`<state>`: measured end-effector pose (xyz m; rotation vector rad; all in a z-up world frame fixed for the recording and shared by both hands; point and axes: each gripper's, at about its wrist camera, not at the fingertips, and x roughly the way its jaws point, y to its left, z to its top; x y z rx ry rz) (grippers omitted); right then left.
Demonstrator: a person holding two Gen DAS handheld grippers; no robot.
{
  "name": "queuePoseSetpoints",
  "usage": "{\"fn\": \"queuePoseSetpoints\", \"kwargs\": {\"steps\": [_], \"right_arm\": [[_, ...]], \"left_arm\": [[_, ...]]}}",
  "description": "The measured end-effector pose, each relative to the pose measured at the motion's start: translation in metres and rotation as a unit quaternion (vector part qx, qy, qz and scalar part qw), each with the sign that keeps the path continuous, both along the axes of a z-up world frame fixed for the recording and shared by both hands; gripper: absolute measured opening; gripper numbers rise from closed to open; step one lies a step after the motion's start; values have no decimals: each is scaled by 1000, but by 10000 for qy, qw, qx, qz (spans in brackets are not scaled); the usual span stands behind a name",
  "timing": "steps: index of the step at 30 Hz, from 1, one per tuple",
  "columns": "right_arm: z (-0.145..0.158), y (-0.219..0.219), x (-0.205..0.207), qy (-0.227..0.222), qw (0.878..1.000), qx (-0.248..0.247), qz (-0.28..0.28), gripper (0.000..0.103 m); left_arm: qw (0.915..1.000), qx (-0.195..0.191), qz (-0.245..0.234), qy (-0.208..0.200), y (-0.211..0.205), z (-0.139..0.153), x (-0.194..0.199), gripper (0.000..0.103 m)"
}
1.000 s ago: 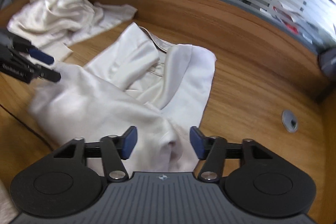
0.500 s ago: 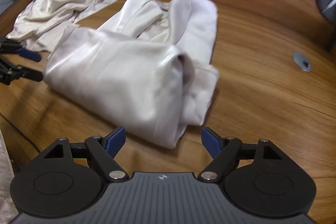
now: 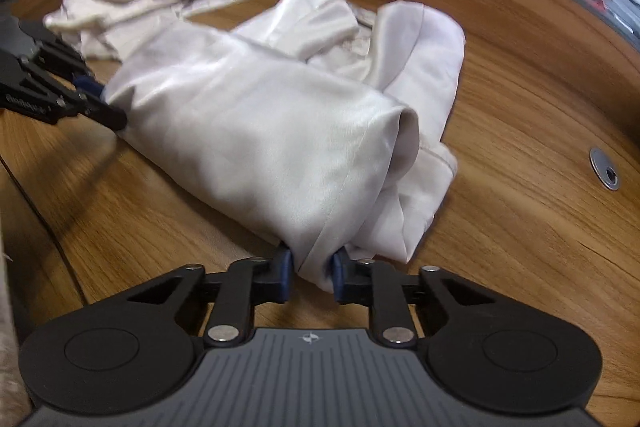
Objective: Fold clothes
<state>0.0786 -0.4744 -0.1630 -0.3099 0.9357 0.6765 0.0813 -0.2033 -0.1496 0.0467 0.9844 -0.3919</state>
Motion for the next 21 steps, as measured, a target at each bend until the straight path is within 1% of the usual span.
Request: {"fn": "queuePoseSetpoints", "kwargs": {"steps": [4,8,13,17,21], "right_arm": [[20,-4,-4,10,9997,247,-48,16],[42,-5,-16,41,9994,339,24,14],[70,-9,-32,168,9987,473,-12,14],[86,-14,-25,267,9974,637,-215,13],[91,-15,8,327,9944,839,-544,13]], "left_arm": [[9999,-80,-93,-66,3,18,-2,16],[9995,-183,-249,-117,6,41,-10,15],[9984,-503,-228,-84,15,67,-14,14],[9977,-639,-212,-75,15,83,4,13],[9976,-691,-42,-56,14,89,42,12]]}}
